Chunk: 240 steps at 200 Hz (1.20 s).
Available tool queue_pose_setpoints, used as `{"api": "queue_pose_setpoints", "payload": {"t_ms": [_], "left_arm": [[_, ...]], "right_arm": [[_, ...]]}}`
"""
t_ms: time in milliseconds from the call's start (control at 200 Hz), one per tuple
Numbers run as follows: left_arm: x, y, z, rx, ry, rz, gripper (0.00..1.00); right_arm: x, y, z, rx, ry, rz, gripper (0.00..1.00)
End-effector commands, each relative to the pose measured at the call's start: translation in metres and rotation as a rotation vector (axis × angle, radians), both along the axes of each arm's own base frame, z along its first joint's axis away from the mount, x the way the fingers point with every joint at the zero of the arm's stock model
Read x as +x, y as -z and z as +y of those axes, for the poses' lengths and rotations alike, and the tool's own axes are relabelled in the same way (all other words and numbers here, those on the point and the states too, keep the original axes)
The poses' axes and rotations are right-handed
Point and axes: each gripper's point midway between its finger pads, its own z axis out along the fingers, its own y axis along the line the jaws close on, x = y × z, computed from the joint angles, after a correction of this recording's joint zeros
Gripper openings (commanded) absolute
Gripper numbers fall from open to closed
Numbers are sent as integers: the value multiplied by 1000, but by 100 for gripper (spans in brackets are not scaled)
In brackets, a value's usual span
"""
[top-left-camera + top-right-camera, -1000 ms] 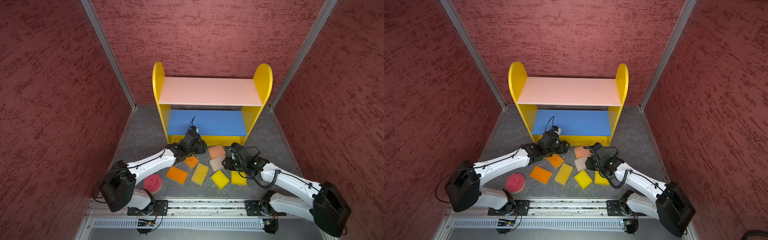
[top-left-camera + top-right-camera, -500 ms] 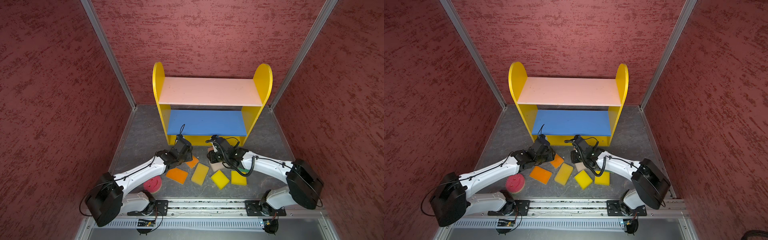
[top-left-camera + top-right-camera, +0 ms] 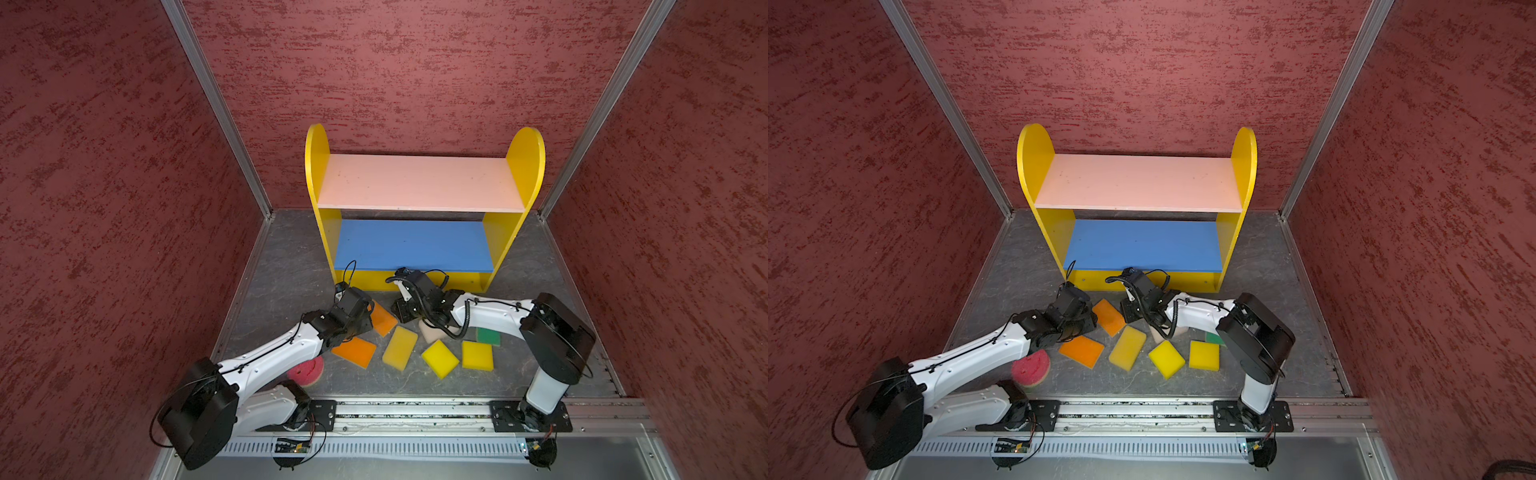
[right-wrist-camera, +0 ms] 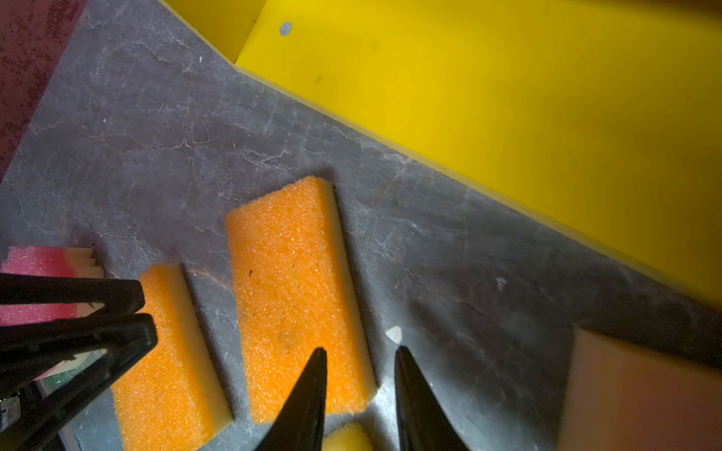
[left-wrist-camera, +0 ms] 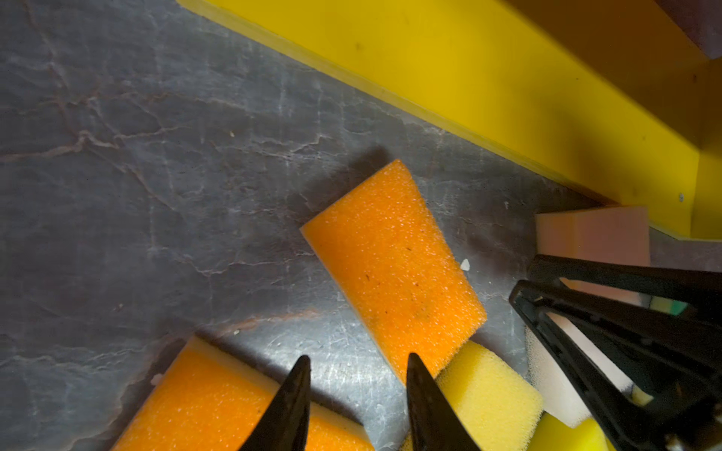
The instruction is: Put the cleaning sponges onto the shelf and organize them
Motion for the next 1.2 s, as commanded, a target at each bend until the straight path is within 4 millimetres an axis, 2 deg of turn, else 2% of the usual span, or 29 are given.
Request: {"api": "queue_pose_setpoints", "payload": {"t_ms": [0, 461, 631, 802, 882, 1197], "left_arm": [[2, 5, 1, -42, -25, 16, 41], [22, 31, -6, -102, -41, 59, 37], [25, 36, -9, -108, -31, 63, 37], [28, 37, -9, -104, -31, 54, 37], [30, 37, -9, -106, -34, 54, 37], [29, 15, -6, -132, -42, 5, 50]], "right_arm": [[1, -5, 18, 17, -53, -25, 33], [5, 25, 18, -51, -35, 12, 31], [6, 32, 22, -54, -43, 23, 23], [7, 29, 27, -37, -49, 27, 13], [6, 26, 29, -28, -54, 30, 0], [3, 9, 32, 30, -40, 40, 0]]}}
